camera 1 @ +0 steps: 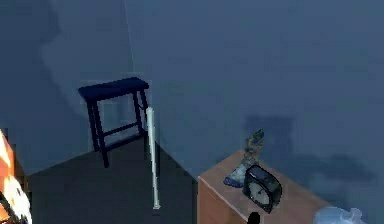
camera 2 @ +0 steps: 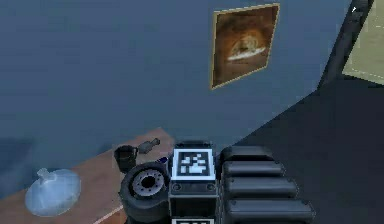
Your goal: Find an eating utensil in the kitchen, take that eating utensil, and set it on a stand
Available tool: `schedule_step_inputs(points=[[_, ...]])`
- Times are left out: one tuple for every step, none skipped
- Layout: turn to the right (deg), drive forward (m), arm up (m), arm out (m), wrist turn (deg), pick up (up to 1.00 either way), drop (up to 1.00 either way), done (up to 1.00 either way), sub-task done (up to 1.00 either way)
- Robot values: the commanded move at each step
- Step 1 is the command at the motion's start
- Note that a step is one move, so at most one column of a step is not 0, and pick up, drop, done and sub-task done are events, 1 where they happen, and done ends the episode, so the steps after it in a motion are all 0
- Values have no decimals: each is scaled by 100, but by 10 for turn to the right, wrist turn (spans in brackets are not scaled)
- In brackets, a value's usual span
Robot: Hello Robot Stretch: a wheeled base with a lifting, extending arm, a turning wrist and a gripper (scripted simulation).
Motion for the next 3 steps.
schedule_step_inputs(points=[[450, 0, 0, 0, 0, 0, 0, 0, 0], [30, 0, 0, 0, 0, 0, 0, 0, 0], [-450, 0, 0, 0, 0, 0, 0, 0, 0]])
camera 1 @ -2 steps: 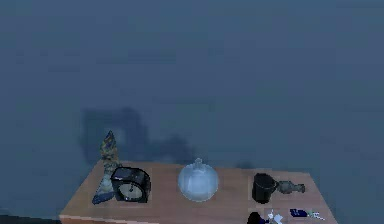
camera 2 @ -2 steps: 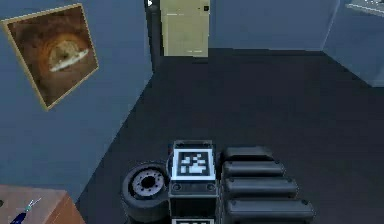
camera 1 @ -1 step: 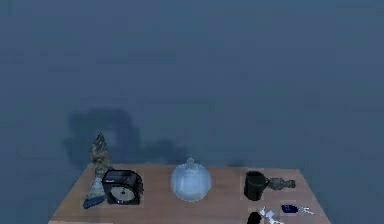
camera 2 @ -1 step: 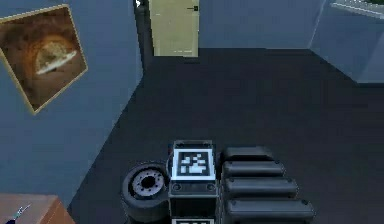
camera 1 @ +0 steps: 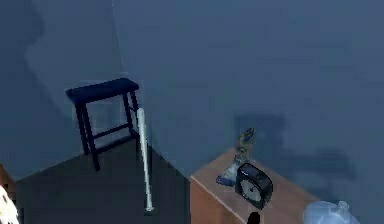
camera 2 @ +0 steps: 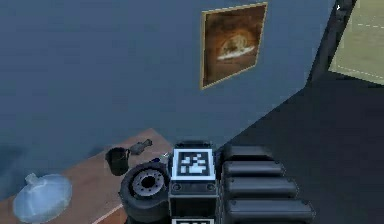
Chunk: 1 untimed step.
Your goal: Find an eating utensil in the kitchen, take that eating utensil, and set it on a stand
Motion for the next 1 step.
schedule_step_inputs(points=[[-300, 0, 0, 0, 0, 0, 0, 0, 0]])
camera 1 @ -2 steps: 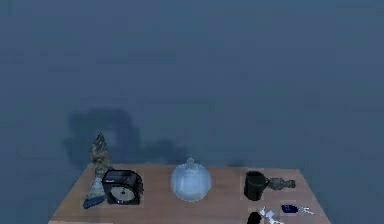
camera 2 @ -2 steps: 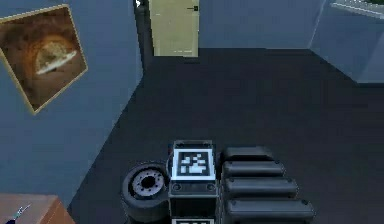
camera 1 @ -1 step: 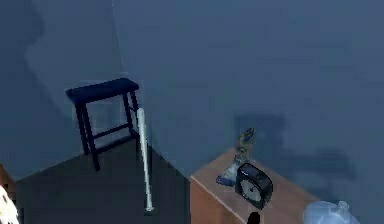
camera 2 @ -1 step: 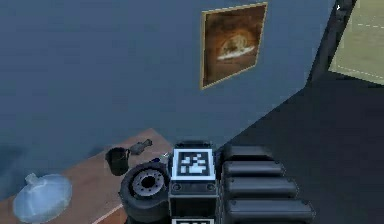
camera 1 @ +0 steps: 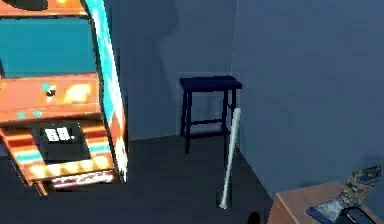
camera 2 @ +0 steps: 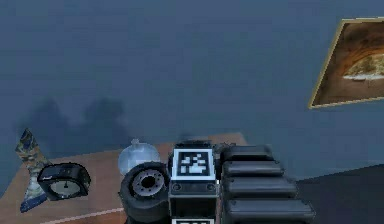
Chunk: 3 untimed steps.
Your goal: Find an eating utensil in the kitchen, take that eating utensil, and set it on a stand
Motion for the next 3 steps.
schedule_step_inputs(points=[[0, 0, 0, 36, 0, 0, 0, 0, 0], [0, 0, 0, 0, 450, 0, 0, 0, 0], [0, 0, 0, 0, 390, 0, 0, 0, 0]])
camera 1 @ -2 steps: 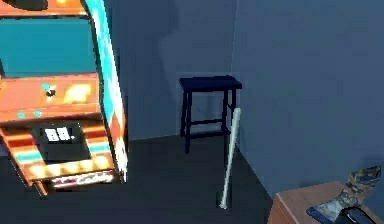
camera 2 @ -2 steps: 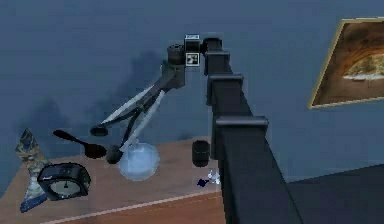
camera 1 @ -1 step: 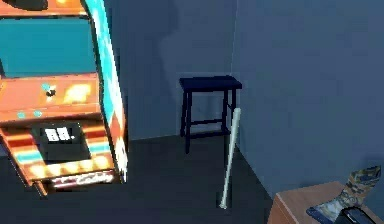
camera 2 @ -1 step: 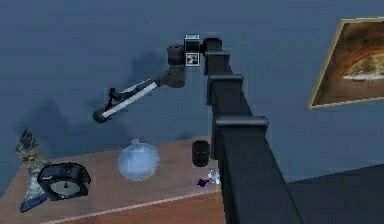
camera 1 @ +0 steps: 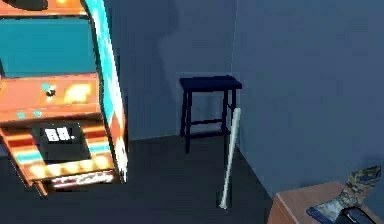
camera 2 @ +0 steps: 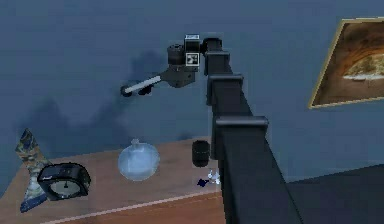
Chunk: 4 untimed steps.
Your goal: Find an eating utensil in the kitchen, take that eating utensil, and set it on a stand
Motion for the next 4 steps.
schedule_step_inputs(points=[[0, 0, -10, 0, 0, 0, 0, 0, 0], [0, 0, -32, 0, 0, 0, 0, 0, 0], [0, 0, 0, 0, 0, 0, 100, 0, 0], [0, 0, 10, 0, 0, 0, 0, 0, 0]])
